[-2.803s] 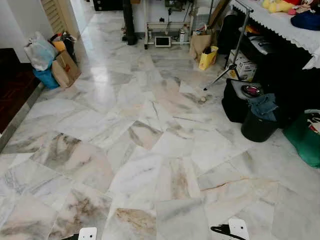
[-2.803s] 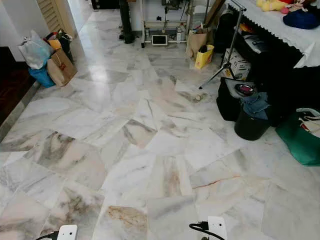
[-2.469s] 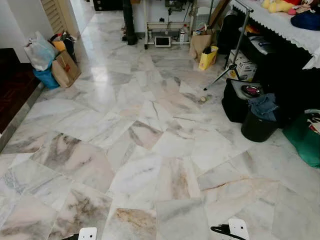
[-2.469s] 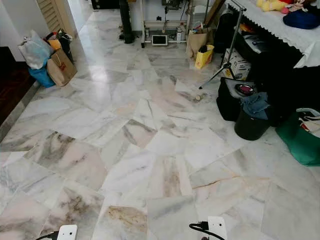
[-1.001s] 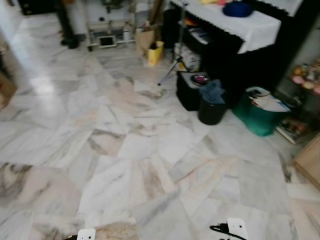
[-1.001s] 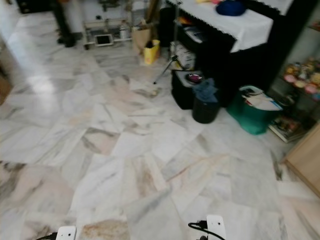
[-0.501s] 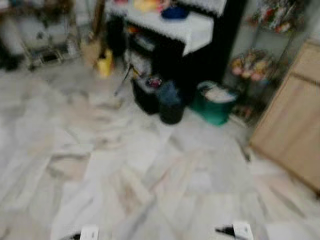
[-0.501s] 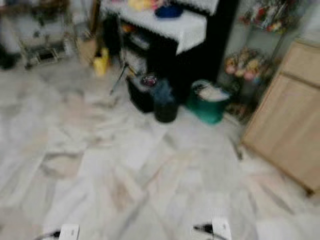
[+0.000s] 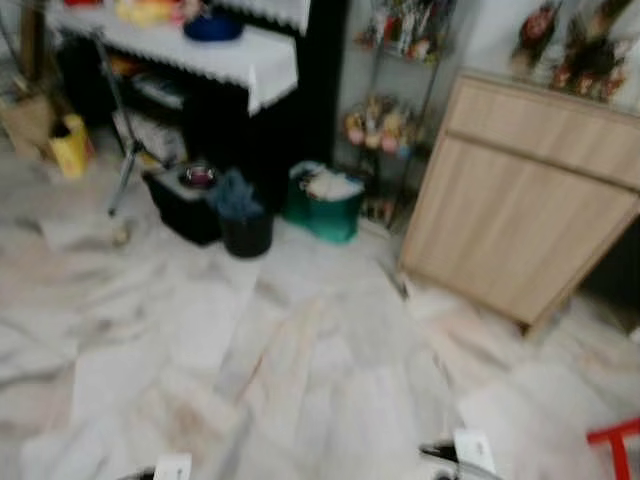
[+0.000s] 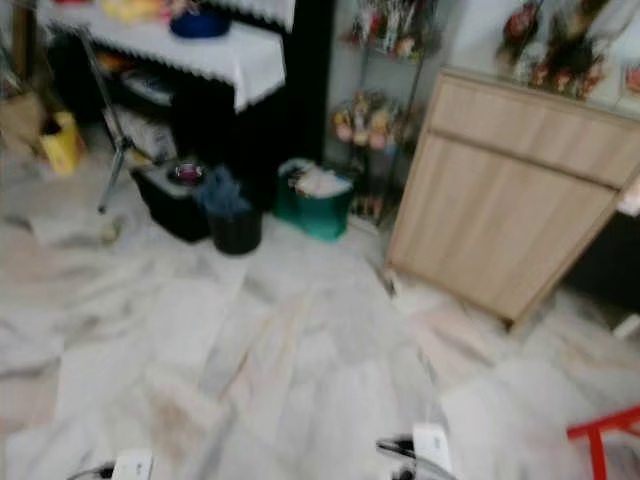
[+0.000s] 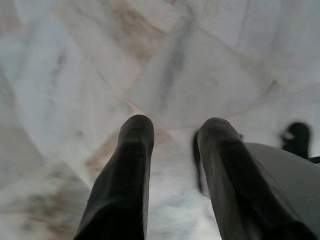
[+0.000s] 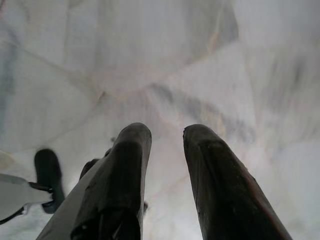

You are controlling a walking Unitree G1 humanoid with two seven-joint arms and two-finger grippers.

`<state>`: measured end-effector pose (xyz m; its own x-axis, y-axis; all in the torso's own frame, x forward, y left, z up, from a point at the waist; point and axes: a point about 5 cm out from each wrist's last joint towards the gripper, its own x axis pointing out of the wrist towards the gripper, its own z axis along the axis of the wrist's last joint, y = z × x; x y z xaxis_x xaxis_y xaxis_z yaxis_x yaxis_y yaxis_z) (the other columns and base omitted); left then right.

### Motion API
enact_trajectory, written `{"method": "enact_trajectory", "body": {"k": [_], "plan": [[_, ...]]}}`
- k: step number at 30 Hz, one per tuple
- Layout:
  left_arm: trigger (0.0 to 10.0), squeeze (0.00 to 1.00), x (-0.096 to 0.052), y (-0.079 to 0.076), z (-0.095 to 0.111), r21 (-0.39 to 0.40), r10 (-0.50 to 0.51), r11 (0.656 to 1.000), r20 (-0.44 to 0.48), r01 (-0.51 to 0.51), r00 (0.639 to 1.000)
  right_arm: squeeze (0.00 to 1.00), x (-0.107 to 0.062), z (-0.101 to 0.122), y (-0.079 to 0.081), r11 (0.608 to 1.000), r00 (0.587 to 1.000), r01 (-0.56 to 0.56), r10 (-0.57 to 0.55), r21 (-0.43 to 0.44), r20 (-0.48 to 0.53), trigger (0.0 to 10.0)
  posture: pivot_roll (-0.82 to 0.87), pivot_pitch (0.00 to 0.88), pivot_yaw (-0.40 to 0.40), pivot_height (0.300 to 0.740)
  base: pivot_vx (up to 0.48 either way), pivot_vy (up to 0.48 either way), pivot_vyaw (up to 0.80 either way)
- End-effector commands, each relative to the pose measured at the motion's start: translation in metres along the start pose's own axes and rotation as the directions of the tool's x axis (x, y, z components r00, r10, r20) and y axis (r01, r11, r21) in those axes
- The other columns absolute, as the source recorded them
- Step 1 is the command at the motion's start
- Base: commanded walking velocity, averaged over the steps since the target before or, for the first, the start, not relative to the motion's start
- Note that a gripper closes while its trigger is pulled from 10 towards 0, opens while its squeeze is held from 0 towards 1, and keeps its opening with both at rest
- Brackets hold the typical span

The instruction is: Hang keys on a hook

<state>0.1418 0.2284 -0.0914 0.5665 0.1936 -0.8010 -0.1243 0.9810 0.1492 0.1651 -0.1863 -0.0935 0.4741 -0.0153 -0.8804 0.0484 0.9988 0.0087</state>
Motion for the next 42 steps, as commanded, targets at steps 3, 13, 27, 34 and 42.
{"method": "enact_trajectory", "body": {"k": [3,13,27,34,42], "plan": [[10.0,0.0,0.0026,0.026,0.0304,-0.005,-0.069,0.998,0.101,0.07,0.992,0.0,0.0029,0.0292,0.014,0.994,0.996,-0.058,0.051,0.092,0.072,10.0,0.11,0.0,-0.025,0.74,0.0,0.0,-0.78],[10.0,0.0,0.0022,0.0269,0.0292,-0.016,-0.061,0.998,0.103,0.063,0.993,0.0,0.0028,0.0289,0.0141,0.994,0.996,-0.054,0.047,0.095,0.078,10.0,0.12,0.0,-0.023,0.74,0.0,0.0,-0.63],[10.0,0.0,0.0021,0.0264,0.0289,-0.034,-0.053,0.998,0.105,0.057,0.993,0.0,0.0028,0.0298,0.0139,0.995,0.995,-0.06,0.054,0.077,0.081,10.0,0.12,0.0,-0.027,0.74,0.0,0.0,0.0],[10.0,0.0,0.0021,0.0264,0.0288,-0.036,-0.053,0.998,0.106,0.057,0.993,0.0,0.0028,0.03,0.0137,0.996,0.996,-0.057,0.052,0.064,0.078,10.0,0.12,0.0,-0.027,0.74,0.0,0.0,0.0],[10.0,0.0,0.0021,0.0264,0.0288,-0.036,-0.053,0.998,0.106,0.057,0.993,0.0,0.0028,0.03,0.0137,0.996,0.996,-0.057,0.052,0.064,0.078,10.0,0.12,0.0,-0.027,0.74,0.0,0.0,0.0]]}}
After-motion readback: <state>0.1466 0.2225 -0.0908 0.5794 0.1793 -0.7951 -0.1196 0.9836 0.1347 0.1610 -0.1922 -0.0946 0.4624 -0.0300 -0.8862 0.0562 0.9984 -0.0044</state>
